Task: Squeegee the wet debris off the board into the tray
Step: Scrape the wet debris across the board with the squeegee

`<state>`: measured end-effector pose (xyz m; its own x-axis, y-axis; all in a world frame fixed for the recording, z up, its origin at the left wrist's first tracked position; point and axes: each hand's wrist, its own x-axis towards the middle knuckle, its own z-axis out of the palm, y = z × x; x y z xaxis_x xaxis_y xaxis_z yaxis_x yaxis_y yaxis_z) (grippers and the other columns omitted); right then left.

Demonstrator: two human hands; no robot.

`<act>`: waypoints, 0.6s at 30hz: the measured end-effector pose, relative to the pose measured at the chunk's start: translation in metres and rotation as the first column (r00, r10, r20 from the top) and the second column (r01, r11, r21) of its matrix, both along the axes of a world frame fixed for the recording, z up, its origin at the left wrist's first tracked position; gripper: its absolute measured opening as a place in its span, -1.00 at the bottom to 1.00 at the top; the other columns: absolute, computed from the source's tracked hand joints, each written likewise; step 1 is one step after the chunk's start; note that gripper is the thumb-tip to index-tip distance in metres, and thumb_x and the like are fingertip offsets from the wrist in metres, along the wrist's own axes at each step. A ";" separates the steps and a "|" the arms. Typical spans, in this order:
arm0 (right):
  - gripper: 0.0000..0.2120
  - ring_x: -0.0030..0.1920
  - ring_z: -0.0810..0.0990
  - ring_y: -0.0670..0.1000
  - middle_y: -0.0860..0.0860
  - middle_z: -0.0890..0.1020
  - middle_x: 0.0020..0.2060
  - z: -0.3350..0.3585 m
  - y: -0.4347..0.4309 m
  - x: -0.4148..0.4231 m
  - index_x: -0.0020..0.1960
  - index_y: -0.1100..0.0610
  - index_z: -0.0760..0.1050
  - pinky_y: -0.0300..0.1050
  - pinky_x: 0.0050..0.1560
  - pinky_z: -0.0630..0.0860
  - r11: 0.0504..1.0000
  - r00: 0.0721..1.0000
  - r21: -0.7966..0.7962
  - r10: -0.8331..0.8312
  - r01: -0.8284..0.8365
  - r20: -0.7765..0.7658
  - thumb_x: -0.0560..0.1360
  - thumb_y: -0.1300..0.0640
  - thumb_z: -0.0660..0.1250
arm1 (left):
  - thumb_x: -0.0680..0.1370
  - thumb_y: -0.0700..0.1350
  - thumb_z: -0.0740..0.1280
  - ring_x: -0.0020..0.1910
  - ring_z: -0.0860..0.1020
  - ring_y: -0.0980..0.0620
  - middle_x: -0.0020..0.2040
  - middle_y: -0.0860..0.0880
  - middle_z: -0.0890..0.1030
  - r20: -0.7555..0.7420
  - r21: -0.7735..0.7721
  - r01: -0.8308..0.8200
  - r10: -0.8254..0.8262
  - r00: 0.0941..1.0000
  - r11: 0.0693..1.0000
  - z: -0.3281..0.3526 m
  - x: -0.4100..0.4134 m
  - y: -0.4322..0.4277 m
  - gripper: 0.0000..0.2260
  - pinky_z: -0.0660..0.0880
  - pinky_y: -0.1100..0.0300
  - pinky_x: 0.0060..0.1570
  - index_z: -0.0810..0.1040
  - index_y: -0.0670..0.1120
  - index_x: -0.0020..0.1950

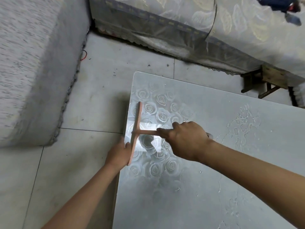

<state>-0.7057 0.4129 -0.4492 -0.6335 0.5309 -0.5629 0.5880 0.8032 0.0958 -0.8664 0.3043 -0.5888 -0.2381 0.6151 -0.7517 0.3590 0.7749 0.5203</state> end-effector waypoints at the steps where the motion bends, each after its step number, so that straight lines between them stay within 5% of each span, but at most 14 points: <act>1: -0.59 -0.35 0.35 0.12 0.06 0.40 -0.23 -0.004 -0.003 0.002 0.39 -0.11 0.23 -0.11 -0.35 0.25 1.000 1.000 0.002 -0.023 0.023 0.014 0.57 0.10 0.14 | 0.61 -0.08 0.08 0.04 0.54 -0.21 0.09 -0.19 0.56 -0.030 0.012 0.052 -0.051 0.998 0.999 -0.002 0.001 0.000 -0.69 0.48 0.04 0.02 0.37 -0.14 0.31; 5: -0.59 -0.32 0.34 0.13 0.05 0.39 -0.24 -0.001 -0.015 0.020 0.40 -0.06 0.20 -0.12 -0.34 0.21 0.994 0.993 0.003 -0.108 0.108 0.043 0.57 0.11 0.12 | 0.62 -0.07 0.12 0.41 0.28 -0.14 0.50 -0.12 0.20 -0.258 0.045 0.295 -0.274 0.927 0.955 0.000 0.011 0.000 -0.50 0.35 0.02 0.26 0.10 -0.12 0.54; 8: -0.59 -0.41 0.26 0.07 0.03 0.31 -0.29 0.003 -0.022 0.018 0.37 -0.01 0.24 -0.13 -0.46 0.08 0.989 0.989 0.026 -0.145 0.144 0.032 0.54 0.17 0.14 | 0.62 -0.03 0.14 0.34 0.32 -0.05 0.39 -0.06 0.32 -0.468 0.178 0.484 -0.359 0.808 0.857 0.004 0.022 0.002 -0.55 0.36 0.12 0.19 0.22 -0.08 0.50; 12: -0.71 -0.48 0.18 0.00 0.01 0.18 -0.37 0.001 -0.024 0.010 0.23 0.03 0.32 -0.12 -0.48 0.05 0.986 0.987 0.052 -0.162 0.161 0.011 0.52 0.18 0.19 | 0.57 -0.12 0.24 0.24 0.44 -0.10 0.24 -0.10 0.44 -0.298 0.183 0.359 -0.297 0.907 0.915 0.006 0.032 0.017 -0.62 0.39 0.11 0.07 0.35 -0.09 0.39; 18: -0.70 -0.30 0.36 0.13 0.04 0.34 -0.23 -0.011 0.000 0.036 0.28 -0.01 0.32 -0.12 -0.45 0.04 0.984 0.982 0.023 -0.173 0.175 -0.070 0.56 0.11 0.17 | 0.57 -0.10 0.27 0.04 0.52 -0.22 0.08 -0.19 0.49 -0.380 0.193 0.307 -0.217 0.899 0.932 -0.001 0.028 0.036 -0.78 0.44 0.01 -0.05 0.51 -0.18 0.15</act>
